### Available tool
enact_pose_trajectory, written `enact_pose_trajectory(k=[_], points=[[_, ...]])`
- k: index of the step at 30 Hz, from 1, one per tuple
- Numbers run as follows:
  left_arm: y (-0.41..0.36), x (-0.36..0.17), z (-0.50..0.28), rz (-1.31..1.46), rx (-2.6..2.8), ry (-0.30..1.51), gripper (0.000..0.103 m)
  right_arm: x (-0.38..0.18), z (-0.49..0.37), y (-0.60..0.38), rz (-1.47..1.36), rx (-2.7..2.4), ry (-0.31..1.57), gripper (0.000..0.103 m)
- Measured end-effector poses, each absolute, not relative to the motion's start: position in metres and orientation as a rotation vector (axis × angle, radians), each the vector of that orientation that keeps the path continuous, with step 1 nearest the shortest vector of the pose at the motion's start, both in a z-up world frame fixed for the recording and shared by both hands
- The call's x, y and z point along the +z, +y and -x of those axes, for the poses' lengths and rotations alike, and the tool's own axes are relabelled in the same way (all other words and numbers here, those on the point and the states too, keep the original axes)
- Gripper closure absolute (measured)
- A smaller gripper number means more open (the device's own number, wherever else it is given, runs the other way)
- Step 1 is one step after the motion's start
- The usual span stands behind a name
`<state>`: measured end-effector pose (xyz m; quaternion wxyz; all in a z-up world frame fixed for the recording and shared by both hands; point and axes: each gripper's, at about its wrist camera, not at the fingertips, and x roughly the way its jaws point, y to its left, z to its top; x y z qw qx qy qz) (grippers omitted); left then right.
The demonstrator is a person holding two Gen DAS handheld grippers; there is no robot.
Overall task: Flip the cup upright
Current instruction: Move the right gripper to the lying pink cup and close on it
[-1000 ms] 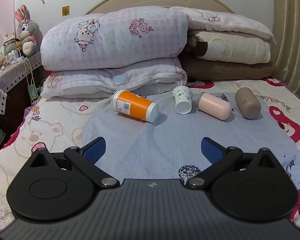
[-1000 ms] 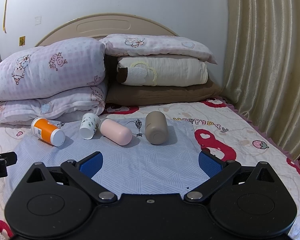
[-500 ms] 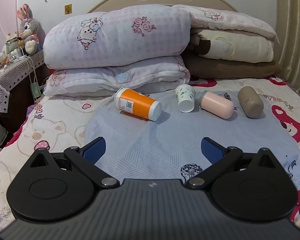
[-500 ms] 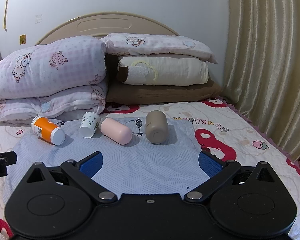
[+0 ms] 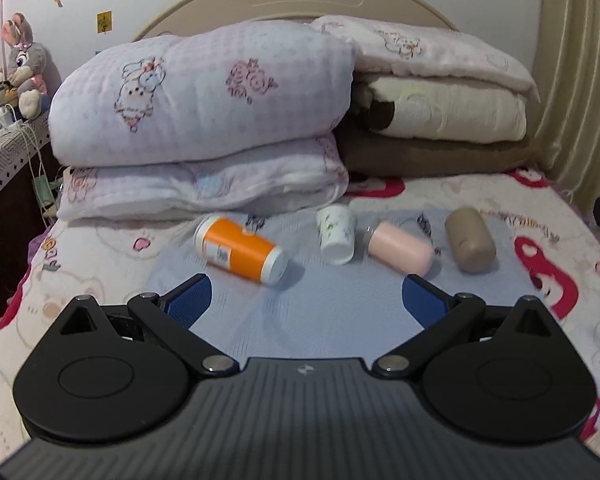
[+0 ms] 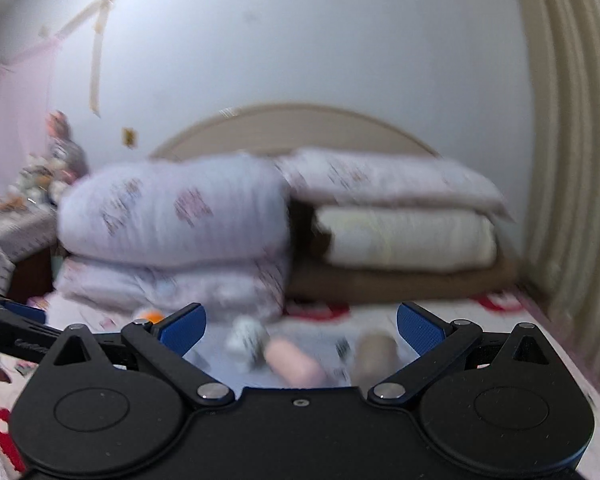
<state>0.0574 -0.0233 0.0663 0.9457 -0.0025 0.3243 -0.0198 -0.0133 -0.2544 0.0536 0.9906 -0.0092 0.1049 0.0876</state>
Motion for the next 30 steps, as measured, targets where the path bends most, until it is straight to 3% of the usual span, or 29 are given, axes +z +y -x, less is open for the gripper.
enact_pose_trajectory(k=[8,18,30], points=[[-0.031,0.069,-0.124,0.043,-0.055,0.758,0.001,0.060,-0.066,-0.263,0.120,0.342,0.361,0.000],[-0.049,0.005,-0.193,0.111,-0.116,0.865,0.003,-0.050,-0.130,-0.234,0.230,0.444,0.592,0.005],[-0.067,-0.071,-0.235,0.244,-0.179,0.931,0.003,-0.086,-0.183,-0.236,0.278,0.390,0.554,0.006]])
